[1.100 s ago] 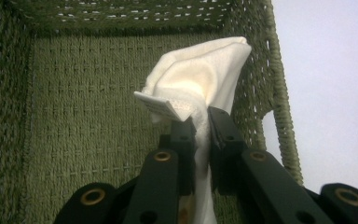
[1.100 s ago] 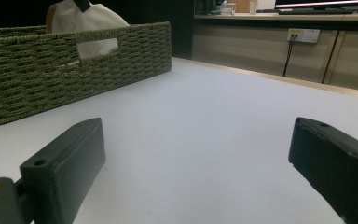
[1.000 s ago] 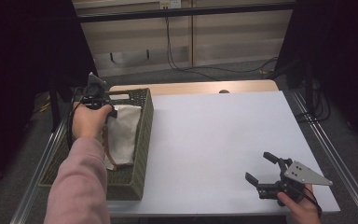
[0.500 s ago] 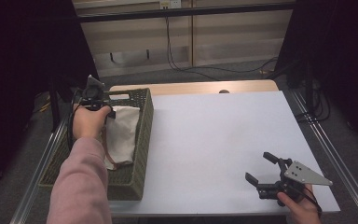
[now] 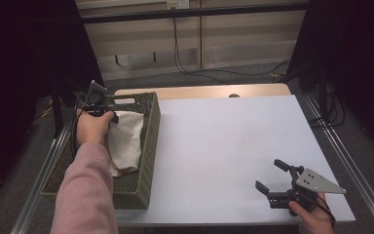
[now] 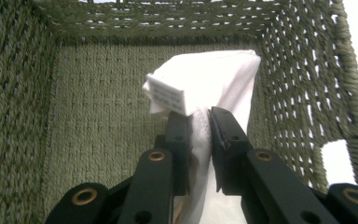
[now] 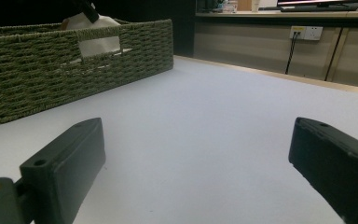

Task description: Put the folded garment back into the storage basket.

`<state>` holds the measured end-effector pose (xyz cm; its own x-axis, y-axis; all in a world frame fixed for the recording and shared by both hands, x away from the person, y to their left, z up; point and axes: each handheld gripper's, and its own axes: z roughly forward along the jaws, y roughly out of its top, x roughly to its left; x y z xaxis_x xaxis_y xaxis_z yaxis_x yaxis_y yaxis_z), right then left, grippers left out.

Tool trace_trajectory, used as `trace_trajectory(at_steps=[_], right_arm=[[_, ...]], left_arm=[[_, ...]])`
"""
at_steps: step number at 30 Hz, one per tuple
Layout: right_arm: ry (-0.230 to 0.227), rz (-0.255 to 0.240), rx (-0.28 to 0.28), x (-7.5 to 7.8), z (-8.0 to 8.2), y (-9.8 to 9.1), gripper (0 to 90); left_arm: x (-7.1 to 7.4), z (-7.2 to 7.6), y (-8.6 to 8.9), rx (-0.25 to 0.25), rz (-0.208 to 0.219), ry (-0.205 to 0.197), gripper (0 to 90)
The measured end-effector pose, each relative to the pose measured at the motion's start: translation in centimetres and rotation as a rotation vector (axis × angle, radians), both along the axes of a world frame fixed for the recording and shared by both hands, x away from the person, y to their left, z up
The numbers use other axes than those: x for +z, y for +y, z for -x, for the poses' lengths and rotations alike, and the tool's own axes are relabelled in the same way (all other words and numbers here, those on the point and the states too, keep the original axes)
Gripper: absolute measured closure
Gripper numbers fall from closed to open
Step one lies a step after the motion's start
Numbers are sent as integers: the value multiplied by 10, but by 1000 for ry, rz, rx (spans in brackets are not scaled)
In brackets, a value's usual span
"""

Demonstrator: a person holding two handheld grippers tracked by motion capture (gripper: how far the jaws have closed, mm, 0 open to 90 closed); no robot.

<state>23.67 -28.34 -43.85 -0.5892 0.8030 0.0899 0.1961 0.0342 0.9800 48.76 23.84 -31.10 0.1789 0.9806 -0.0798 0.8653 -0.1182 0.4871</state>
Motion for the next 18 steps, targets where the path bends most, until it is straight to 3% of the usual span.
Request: trace_trajectory(at_steps=[2, 6, 7, 9, 10, 12, 13, 14, 16, 18], right_arm=[[-4, 3, 0, 0, 0, 0, 32], [-5, 2, 4, -1, 0, 0, 32], [-4, 2, 3, -1, 0, 0, 32], [-1, 3, 0, -1, 0, 0, 32], [0, 4, 1, -1, 0, 0, 32], [-3, 5, 2, -1, 0, 1, 32], [-1, 3, 2, -1, 0, 1, 32], [-4, 7, 4, -1, 0, 1, 32], [-5, 8, 8, -1, 0, 1, 32], [0, 5, 1, 0, 1, 1, 32]], left_arm=[[-3, -1, -1, 45, -9, -23, 779], [-3, -3, 5, 26, -21, -33, 750], [-3, -2, 6, 50, -7, -40, 746], [-2, -2, 8, 26, -8, -34, 742], [-2, -1, 6, 58, -12, -38, 738], [0, 0, 8, 33, -9, -37, 726], [-1, 1, 5, 67, -6, -40, 723], [0, 1, 6, 57, -14, -41, 716], [0, 3, 5, 59, 6, -26, 703], [0, 4, 6, 49, 16, -36, 677]])
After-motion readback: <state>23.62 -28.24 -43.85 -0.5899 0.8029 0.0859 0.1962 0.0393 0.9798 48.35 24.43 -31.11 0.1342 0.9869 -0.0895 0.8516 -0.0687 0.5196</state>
